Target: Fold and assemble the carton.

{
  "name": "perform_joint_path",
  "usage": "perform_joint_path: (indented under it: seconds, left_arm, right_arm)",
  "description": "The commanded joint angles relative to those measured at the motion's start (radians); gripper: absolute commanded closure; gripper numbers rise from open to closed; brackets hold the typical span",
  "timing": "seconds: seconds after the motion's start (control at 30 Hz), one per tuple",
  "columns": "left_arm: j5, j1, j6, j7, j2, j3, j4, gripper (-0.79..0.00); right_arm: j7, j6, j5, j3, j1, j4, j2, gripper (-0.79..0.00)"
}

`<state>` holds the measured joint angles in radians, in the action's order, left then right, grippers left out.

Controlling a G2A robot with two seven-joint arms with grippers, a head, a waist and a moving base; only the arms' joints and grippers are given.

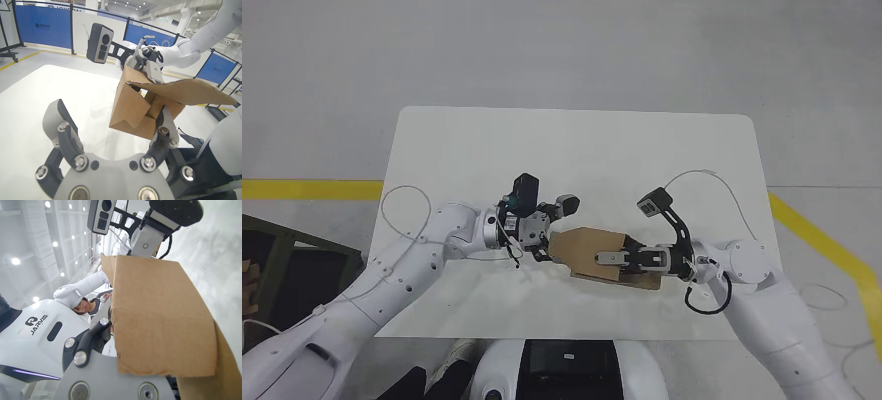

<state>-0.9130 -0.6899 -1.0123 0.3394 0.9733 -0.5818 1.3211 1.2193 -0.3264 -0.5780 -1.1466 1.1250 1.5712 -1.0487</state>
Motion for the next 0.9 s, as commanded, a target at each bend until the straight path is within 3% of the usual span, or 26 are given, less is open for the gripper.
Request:
perform_joint_path:
  seconds: [0.0,0.37,0.57,0.87]
  left_arm:
    - [-0.005,-0.002,0.000,-0.001,0.002,-0.005,0.003,-0.785]
    - [-0.024,-0.034,0.000,0.008,-0.007,-0.061,0.011,-0.785]
    - [-0.043,-0.076,0.000,0.010,-0.029,-0.112,0.018,-0.785]
    - [-0.082,-0.116,0.000,0.019,-0.065,-0.182,0.101,-0.785]
  right_arm:
    - [0.000,-0.001,0.000,0.000,-0.001,-0.003,0.000,0.000]
    - [-0.011,-0.010,0.011,-0.027,0.009,-0.033,0.004,0.000]
    - [-0.033,-0.010,0.050,-0.061,0.023,-0.056,0.011,0.000]
    - [-0.079,0.016,0.172,-0.061,0.034,-0.053,0.017,0.000]
